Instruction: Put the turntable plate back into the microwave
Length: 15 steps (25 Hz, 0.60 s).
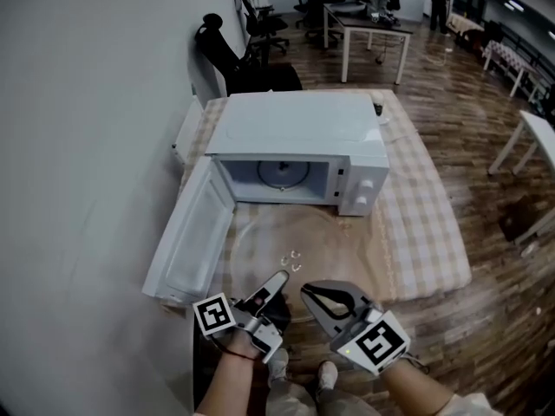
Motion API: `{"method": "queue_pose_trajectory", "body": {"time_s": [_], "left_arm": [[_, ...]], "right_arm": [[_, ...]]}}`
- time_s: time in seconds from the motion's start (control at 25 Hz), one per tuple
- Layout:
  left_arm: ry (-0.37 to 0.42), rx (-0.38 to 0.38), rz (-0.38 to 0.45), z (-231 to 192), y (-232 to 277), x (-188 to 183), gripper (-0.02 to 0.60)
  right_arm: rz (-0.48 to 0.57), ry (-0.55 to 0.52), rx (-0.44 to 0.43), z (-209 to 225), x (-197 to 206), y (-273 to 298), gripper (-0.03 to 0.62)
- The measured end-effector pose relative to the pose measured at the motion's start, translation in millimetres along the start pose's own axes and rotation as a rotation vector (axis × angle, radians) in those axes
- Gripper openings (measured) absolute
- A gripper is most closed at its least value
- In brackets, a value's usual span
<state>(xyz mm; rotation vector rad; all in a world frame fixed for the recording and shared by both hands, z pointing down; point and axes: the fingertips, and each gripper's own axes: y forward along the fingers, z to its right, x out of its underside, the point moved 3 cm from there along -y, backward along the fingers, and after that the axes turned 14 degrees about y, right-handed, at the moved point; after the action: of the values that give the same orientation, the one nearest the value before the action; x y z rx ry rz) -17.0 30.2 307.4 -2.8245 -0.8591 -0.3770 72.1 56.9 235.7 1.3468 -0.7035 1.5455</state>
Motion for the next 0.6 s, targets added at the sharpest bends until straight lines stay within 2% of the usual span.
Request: {"method": "queue_pose_trajectory", "body": {"time_s": [0.4,0.6], "left_arm": [[-0.014,0.04,-0.08,-45,35,-41,0.048],[-0.015,0.027,-0.114,-61,45,-53,0.048]], "right_arm": [[-0.013,-0.025,0.074,39,13,52,0.034],[-0.027,-0.019,0.101,51,17,70,0.034]]}}
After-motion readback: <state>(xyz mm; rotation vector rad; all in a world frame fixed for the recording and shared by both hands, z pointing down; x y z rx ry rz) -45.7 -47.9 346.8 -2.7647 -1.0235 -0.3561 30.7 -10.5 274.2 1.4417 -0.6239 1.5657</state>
